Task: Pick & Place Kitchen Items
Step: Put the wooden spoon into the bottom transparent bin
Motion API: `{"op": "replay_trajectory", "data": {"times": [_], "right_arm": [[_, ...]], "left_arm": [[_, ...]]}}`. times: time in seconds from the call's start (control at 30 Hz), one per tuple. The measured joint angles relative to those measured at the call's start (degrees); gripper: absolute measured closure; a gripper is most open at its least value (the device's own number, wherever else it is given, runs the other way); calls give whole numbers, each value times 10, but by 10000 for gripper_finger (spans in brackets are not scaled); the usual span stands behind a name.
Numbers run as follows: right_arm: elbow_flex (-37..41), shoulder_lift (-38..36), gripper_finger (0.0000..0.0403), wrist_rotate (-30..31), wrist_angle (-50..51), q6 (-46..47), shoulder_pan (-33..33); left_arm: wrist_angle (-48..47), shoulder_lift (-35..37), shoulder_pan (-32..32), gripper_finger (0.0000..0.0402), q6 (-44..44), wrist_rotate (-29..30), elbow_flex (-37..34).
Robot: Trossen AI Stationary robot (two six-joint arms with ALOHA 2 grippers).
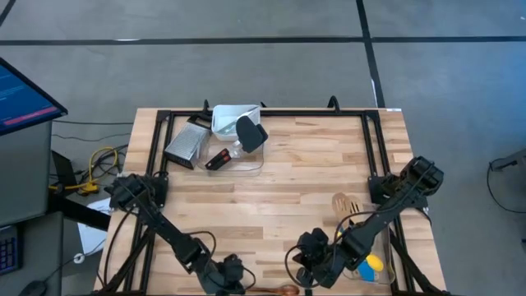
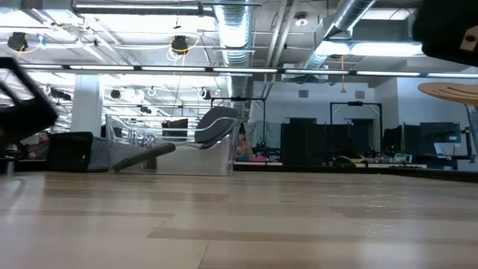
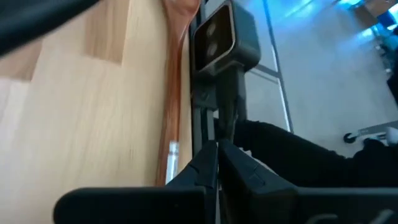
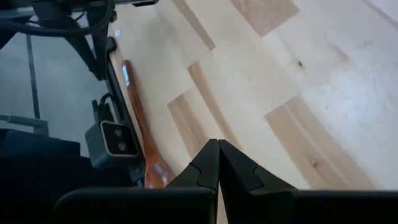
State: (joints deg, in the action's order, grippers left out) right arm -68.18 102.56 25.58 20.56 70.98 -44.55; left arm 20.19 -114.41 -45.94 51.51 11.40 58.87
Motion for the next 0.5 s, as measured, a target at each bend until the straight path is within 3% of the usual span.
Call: {"op": "replay_trajectory", "data": {"times": [0.5], "right_arm": [[0,0,403,2,11,-26,16]], "left_arm": [[-33,0,-3,400,59,11,0]]}}
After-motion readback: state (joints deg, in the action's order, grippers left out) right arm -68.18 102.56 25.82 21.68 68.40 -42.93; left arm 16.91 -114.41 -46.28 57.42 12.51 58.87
